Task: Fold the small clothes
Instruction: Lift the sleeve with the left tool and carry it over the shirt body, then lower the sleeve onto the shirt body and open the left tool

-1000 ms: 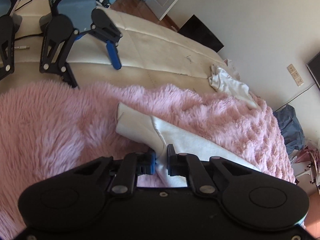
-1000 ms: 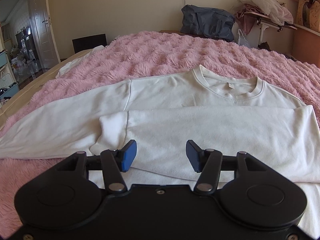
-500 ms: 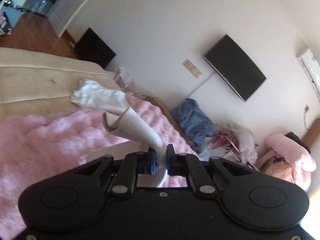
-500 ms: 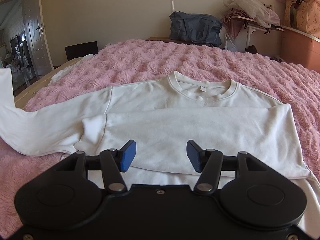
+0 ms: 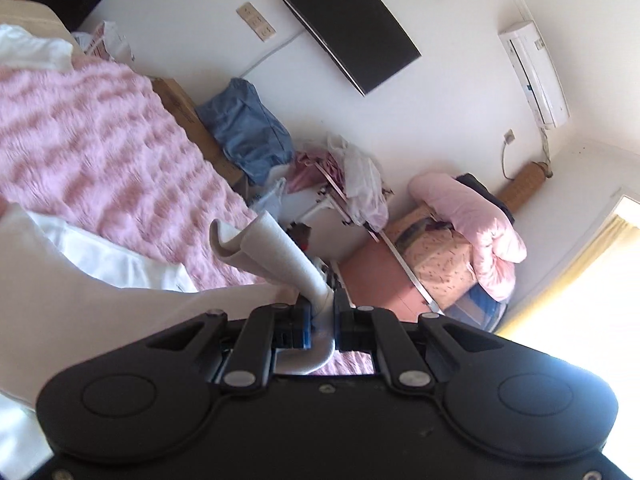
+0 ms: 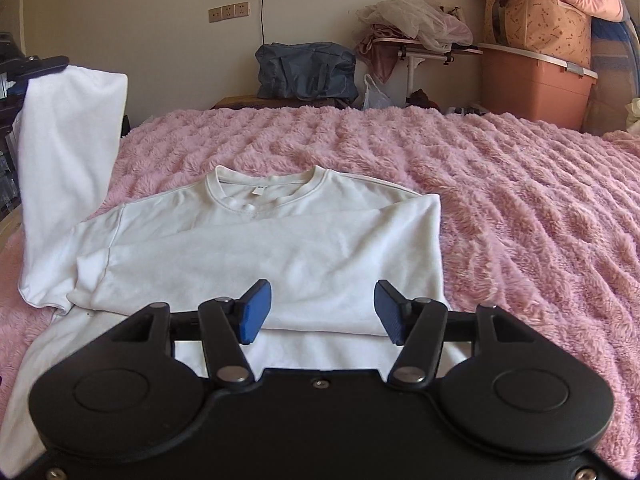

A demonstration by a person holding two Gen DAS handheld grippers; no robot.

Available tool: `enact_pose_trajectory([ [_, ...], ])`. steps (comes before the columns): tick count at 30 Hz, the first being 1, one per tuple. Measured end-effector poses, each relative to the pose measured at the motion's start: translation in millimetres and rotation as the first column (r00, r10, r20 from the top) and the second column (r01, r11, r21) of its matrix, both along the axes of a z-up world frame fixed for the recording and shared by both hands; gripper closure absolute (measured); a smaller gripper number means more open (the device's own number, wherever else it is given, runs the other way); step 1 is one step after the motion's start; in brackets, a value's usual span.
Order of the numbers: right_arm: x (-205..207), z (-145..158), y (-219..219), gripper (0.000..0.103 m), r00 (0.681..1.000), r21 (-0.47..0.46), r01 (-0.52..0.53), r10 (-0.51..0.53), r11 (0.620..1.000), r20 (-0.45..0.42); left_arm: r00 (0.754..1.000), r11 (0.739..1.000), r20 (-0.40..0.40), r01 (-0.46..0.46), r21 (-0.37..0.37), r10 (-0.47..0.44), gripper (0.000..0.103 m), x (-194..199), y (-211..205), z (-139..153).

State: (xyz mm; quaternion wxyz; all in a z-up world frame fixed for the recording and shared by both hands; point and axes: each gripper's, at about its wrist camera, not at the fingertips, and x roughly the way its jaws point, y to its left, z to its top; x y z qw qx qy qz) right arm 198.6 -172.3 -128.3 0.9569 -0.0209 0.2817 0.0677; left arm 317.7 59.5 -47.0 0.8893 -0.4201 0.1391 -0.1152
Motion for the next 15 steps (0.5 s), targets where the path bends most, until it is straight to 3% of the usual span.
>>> enact_pose_trajectory([
  [4,-13,-1,-33,0.043,0.999,0.005,0.039,-0.038,0.999,-0.006,0.996,0.996,-0.016,0.092,0.008,-0.092,0.096,27,-68,-23],
  [8,-21,-7,-61,0.043,0.997,0.004,0.074,-0.074,0.997,-0.017,0.982,0.983,-0.097,0.167,0.071,-0.160,0.096,46,-135,-59],
  [15,-25,-19,-99,0.042,0.989,0.026,0.142,-0.140,0.990,-0.050,0.949,0.951,-0.258,0.234,0.201,-0.179,0.096,73,-199,-135],
])
